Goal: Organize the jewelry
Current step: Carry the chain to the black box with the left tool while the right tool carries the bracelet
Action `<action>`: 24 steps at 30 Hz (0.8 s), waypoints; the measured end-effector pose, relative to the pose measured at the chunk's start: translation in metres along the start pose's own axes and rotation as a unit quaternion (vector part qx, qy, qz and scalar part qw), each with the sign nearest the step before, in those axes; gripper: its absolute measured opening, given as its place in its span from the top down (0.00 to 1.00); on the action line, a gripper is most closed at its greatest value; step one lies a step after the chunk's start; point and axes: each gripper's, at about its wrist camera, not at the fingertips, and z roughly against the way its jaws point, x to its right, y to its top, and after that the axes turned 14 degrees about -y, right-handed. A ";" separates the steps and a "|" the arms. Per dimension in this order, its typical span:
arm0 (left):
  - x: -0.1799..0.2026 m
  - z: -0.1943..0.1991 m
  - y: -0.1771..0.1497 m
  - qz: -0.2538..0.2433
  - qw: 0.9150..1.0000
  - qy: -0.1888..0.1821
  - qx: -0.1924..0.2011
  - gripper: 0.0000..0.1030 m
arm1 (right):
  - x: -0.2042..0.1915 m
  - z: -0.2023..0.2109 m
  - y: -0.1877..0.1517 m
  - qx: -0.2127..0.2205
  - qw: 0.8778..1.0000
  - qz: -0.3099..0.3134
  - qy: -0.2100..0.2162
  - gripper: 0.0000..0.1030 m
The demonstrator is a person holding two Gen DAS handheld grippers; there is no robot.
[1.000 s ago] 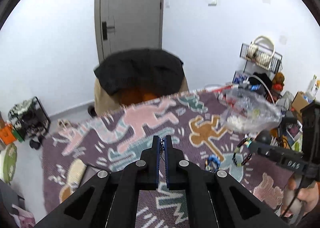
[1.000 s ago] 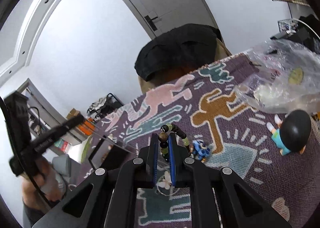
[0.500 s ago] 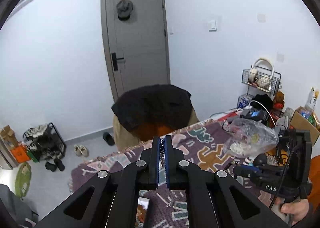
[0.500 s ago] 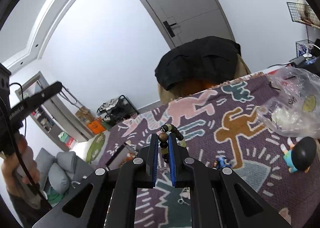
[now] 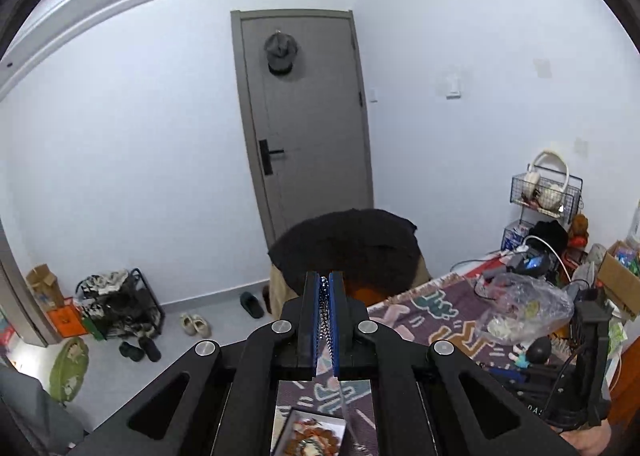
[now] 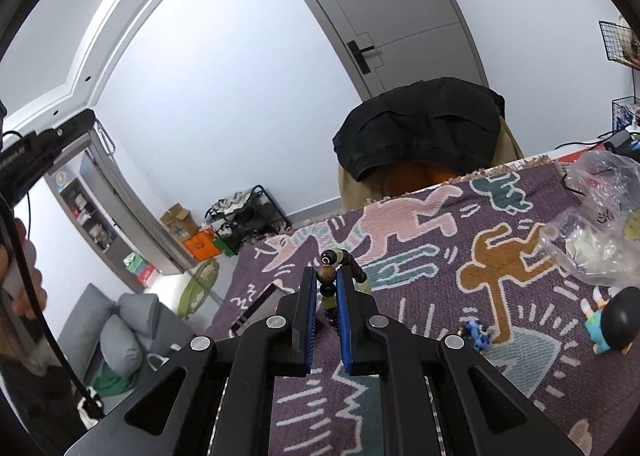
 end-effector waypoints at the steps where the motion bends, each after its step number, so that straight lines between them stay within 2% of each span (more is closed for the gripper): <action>1: -0.002 0.002 0.001 0.001 1.000 0.002 0.001 0.96 | -0.002 0.000 0.000 0.000 1.000 0.002 0.000 0.89; 13: -0.012 -0.007 -0.010 0.005 1.000 0.005 -0.010 0.96 | -0.016 -0.006 0.002 -0.001 1.000 0.012 0.005 0.89; 18: -0.030 -0.028 -0.040 0.025 0.999 -0.001 -0.039 0.96 | -0.022 -0.016 0.000 -0.009 1.000 0.017 0.007 0.89; 24: -0.052 -0.065 -0.098 0.067 0.994 -0.022 -0.088 0.96 | -0.035 -0.031 -0.003 -0.020 0.999 0.026 0.008 0.89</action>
